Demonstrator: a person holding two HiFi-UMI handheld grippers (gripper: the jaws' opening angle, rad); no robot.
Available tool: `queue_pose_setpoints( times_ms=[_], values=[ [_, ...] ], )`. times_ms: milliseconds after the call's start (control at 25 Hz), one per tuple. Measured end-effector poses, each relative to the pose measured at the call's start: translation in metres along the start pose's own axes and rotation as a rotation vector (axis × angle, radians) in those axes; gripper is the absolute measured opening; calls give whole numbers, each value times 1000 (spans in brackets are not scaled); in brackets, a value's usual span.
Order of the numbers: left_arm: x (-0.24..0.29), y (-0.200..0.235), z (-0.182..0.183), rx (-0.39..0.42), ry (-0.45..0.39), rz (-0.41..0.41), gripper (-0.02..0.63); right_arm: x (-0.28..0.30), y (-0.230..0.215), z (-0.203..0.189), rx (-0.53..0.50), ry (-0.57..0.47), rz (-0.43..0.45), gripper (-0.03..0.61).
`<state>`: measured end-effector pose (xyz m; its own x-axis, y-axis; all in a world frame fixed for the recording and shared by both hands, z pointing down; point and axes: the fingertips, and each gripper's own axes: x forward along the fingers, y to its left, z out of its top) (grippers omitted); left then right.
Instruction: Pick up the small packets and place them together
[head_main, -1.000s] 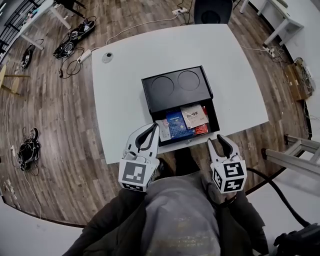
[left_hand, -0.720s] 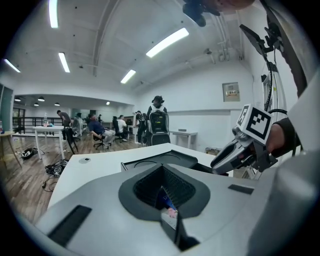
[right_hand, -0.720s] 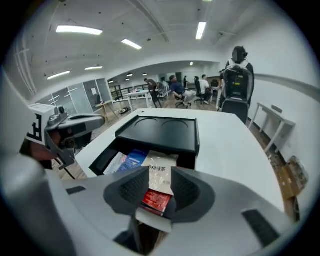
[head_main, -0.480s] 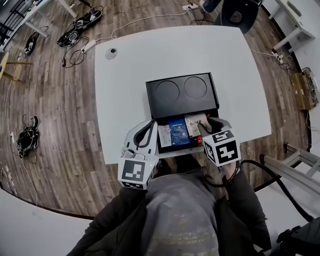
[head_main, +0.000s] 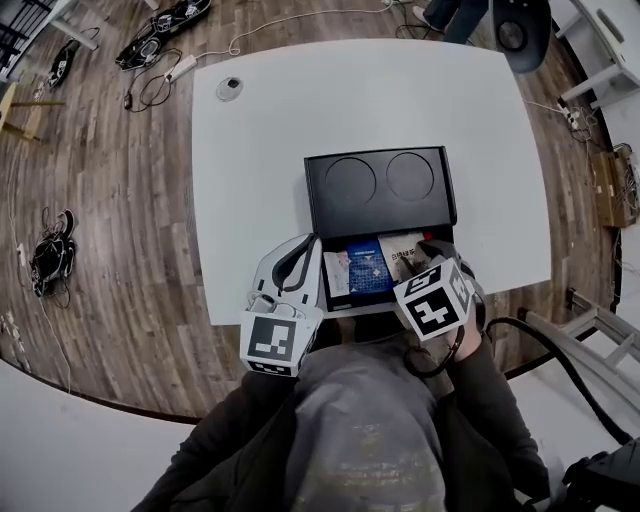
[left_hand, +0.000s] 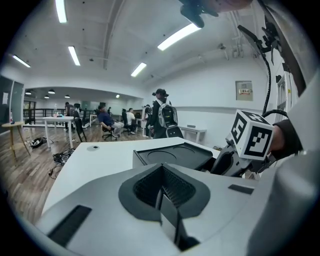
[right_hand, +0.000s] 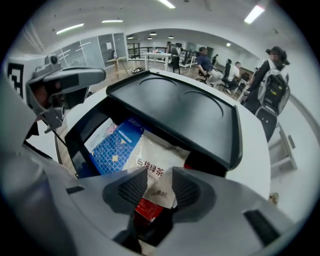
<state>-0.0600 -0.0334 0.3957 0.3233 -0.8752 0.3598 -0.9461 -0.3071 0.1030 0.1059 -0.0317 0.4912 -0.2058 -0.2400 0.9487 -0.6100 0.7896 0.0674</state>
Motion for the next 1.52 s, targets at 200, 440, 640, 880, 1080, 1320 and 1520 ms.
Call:
queue_pose_setpoints(
  times_ms=[200,440,640,880,1080,1320,1520],
  values=[
    [2,7,-2,-6,3,1,2,-3,-1,2,-3,-19,-14,62],
    [-1,4,-1,2,-10,-16,2,-24,7,11,-20,-92,-17,23],
    [-12,-2,5,17,-30,-33,2,-49,35,15,-25,-145,31,22],
    [-30,7,14,15,-62,-3,2,-84,36,58,-33,-268,19,21],
    [-45,33,24,-7,-94,77,2,-82,8,116,-56,-310,-44,21],
    [-55,61,18,-57,-86,167,2,-53,-10,151,-101,-238,-69,21],
    [-56,72,5,-81,-67,205,2,-32,-11,154,-109,-199,-53,60]
  ],
)
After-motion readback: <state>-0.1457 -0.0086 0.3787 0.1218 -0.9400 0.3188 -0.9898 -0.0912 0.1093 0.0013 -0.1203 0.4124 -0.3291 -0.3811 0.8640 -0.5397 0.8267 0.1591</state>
